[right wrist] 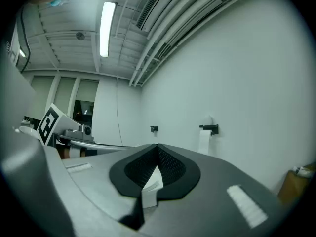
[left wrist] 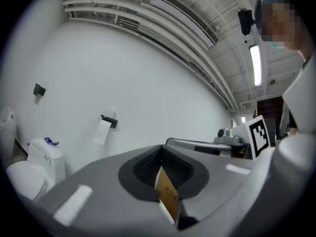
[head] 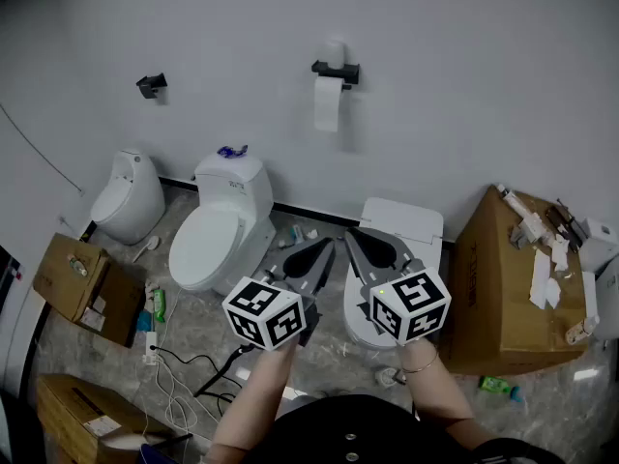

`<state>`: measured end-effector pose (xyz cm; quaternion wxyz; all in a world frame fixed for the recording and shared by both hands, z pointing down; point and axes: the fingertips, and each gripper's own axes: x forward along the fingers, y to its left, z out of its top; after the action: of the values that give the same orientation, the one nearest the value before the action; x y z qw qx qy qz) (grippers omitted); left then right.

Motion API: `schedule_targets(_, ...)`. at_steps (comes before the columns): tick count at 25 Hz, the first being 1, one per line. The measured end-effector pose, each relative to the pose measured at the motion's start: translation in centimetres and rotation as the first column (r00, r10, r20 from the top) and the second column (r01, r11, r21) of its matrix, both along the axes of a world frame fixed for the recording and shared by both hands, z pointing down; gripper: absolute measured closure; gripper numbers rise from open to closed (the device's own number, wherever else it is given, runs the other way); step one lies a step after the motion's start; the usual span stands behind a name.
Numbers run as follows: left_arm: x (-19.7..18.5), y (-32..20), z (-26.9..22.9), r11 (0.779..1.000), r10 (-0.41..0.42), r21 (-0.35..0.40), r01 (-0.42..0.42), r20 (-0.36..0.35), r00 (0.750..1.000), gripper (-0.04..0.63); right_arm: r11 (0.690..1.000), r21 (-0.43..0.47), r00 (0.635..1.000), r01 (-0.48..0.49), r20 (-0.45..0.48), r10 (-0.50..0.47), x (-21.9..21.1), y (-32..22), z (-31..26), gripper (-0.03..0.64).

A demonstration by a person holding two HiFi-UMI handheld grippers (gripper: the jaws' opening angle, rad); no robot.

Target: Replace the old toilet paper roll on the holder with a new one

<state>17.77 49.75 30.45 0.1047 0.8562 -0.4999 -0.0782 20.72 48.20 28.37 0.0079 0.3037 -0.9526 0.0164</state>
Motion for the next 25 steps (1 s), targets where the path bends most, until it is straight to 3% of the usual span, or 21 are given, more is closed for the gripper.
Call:
schedule_targets(10,0.1,0.5,0.4,1.0,0.003,-0.005,-0.003,0.013,1.0,0.598,1.0,0.009,1.0,0.0,0.002,0.0,0.0,0.4,-0.2,0.617)
schedule_targets(15,0.6,0.6,0.3,1.0,0.009,0.003,-0.009,0.015,1.0,0.598,1.0,-0.012,0.998,0.001,0.056,0.0,1.0,0.5,-0.6,0.615)
schedule_targets(25,1.7,-1.7,0.8,1.0,-0.026,0.011,0.026,0.026,0.999,0.598,0.999,-0.011,0.999,0.045,0.024,-0.045,1.7,-1.2,0.6,0.615)
